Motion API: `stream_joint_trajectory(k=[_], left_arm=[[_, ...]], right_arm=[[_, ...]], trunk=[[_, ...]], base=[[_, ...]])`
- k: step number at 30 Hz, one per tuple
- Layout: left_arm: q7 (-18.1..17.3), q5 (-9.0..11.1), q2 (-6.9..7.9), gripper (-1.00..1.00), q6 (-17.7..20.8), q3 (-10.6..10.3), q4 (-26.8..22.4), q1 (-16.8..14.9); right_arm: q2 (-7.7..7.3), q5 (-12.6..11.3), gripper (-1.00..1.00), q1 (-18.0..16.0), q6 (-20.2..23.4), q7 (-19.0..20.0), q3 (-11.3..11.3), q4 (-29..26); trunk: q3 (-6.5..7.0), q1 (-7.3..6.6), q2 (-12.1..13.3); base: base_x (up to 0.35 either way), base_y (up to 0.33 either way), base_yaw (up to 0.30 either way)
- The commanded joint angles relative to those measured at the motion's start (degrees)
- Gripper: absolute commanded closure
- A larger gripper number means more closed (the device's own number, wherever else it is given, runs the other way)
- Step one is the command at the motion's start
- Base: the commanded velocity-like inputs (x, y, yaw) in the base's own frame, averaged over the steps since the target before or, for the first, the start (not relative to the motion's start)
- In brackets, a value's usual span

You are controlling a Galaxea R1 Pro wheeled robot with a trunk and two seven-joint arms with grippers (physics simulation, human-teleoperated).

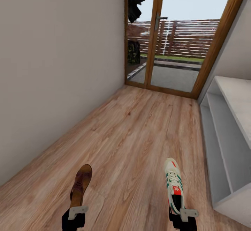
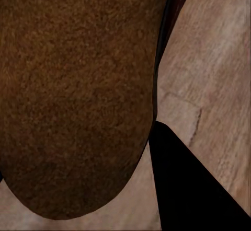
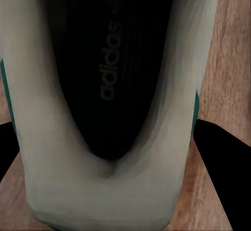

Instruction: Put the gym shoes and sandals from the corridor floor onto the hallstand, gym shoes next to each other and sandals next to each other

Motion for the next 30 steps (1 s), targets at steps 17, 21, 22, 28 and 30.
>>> stream_joint_trajectory(k=[17, 21, 22, 28, 30], left_arm=[[0.41, 0.12, 0.06, 1.0, -0.09, -0.48, -0.03, -0.01], [0.36, 0.12, 0.06, 1.0, -0.08, -0.48, -0.03, -0.01], [0.35, 0.12, 0.05, 1.0, -0.08, -0.48, -0.03, -0.01], [0.36, 0.12, 0.05, 1.0, -0.07, -0.47, -0.03, -0.01], [0.36, 0.12, 0.08, 1.0, -0.07, -0.45, -0.03, -0.01]], right_arm=[[-0.01, 0.12, 1.0, -0.03, -0.05, -0.5, 0.47, 0.05], [-0.01, 0.12, 1.0, -0.04, -0.05, -0.5, 0.47, 0.05], [-0.01, 0.12, 1.0, -0.04, -0.05, -0.5, 0.47, 0.05], [-0.01, 0.12, 1.0, -0.07, -0.05, -0.5, 0.47, 0.05], [-0.01, 0.12, 1.0, -0.05, -0.05, -0.5, 0.47, 0.05]], trunk=[[-0.04, 0.02, -0.02], [-0.04, 0.02, -0.02], [-0.04, 0.02, -0.02], [-0.04, 0.02, -0.02], [-0.04, 0.02, -0.02]], base=[[0.298, 0.203, -0.3], [0.3, 0.176, -0.3], [0.303, 0.168, -0.3], [0.304, 0.165, -0.3], [0.304, 0.164, -0.3]])
